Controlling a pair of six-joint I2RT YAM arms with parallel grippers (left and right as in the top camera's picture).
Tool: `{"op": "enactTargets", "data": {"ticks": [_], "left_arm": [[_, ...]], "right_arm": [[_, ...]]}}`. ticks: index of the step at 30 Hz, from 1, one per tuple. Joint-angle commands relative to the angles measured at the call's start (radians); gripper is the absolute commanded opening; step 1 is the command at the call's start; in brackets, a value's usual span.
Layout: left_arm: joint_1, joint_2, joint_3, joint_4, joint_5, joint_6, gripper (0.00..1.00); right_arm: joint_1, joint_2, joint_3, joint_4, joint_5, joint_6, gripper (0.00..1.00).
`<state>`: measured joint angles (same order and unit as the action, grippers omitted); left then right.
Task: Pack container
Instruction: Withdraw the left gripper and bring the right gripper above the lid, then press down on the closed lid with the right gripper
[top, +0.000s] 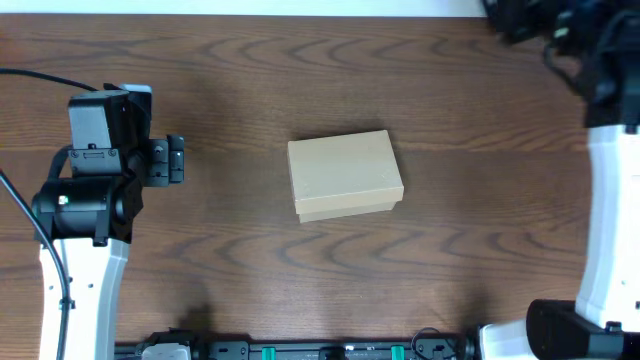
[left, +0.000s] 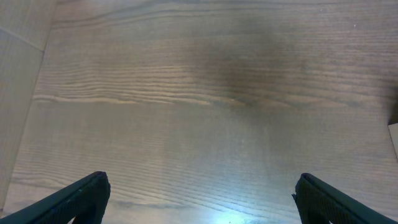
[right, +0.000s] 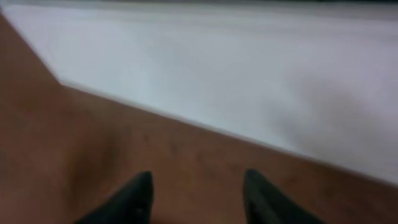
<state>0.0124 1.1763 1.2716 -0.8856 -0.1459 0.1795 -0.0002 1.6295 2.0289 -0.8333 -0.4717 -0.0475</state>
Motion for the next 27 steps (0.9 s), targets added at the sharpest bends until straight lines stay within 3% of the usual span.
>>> {"op": "enactTargets", "data": {"ticks": [1, 7, 9, 11, 19, 27], "left_arm": [[0.007, 0.007, 0.017, 0.004, -0.012, -0.011, 0.95], [0.008, 0.007, 0.017, 0.003, -0.022, -0.008, 0.95], [0.008, 0.007, 0.017, 0.004, -0.022, -0.008, 0.95], [0.008, 0.007, 0.017, 0.003, -0.021, -0.008, 0.95], [0.008, 0.007, 0.017, 0.003, -0.019, -0.008, 0.95], [0.008, 0.007, 0.017, 0.0, -0.018, -0.009, 0.95]], "right_arm": [[0.115, 0.039, 0.012, -0.084, 0.217, -0.119, 0.38], [0.315, 0.135, 0.012, -0.238, 0.372, -0.134, 0.31], [0.373, 0.168, 0.012, -0.278, 0.394, -0.133, 0.49], [0.42, 0.2, 0.011, -0.323, 0.42, -0.122, 0.49], [0.533, 0.246, -0.051, -0.443, 0.539, -0.014, 0.02], [0.549, 0.212, -0.084, -0.512, 0.603, 0.175, 0.02]]}}
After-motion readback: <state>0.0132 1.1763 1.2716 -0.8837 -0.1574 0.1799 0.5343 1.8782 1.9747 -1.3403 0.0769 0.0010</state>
